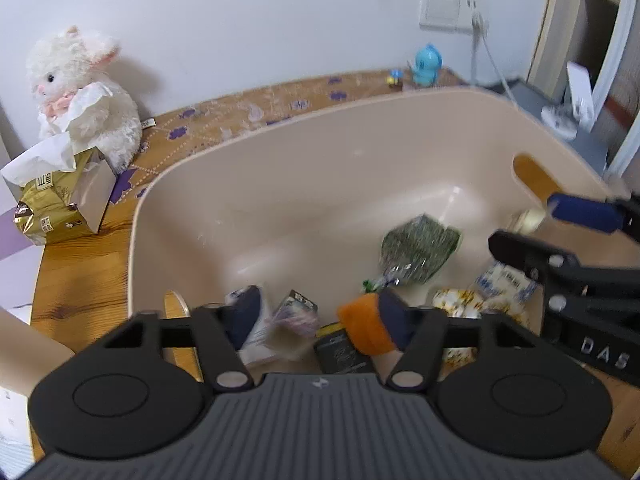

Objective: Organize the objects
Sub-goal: 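Lower both items into the basket and open both tools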

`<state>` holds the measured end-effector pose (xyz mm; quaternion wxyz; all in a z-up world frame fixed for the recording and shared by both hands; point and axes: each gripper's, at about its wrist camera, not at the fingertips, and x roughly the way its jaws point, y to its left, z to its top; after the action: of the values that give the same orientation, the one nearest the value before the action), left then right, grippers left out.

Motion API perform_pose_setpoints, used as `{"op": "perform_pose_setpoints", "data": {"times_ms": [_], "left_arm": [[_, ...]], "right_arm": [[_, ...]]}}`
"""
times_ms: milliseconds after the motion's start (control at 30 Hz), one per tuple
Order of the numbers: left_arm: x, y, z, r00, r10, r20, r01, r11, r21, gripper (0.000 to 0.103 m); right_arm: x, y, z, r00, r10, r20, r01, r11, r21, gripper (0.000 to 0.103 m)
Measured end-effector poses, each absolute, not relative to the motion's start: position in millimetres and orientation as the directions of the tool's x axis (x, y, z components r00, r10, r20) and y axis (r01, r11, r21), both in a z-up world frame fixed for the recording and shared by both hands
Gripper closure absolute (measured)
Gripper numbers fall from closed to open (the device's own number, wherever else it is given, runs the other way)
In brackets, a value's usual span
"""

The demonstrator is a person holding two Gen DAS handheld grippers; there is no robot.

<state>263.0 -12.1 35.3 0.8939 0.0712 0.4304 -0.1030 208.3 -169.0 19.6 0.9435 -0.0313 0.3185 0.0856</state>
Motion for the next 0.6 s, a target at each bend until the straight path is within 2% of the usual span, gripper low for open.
{"op": "perform_pose_setpoints", "data": {"times_ms": [167,467,600], "left_arm": [[252,-11,47,0.648,-0.130,-0.751,0.234,0.972,0.034,0.025],[219,-8,65,0.700,-0.138,-0.701,0.214,0.977,0.021,0.025],[202,-7,71,0.714,-0.143,-0.685,0.203,0.979,0.007,0.025]], "right_arm": [[197,-174,29,0.806,0.150,-0.573,-0.176,0.984,0.011,0.026],[167,-184,44,0.835,0.159,-0.527,-0.163,0.986,0.038,0.017],[152,-187,49,0.843,0.159,-0.514,-0.164,0.986,0.035,0.016]]}}
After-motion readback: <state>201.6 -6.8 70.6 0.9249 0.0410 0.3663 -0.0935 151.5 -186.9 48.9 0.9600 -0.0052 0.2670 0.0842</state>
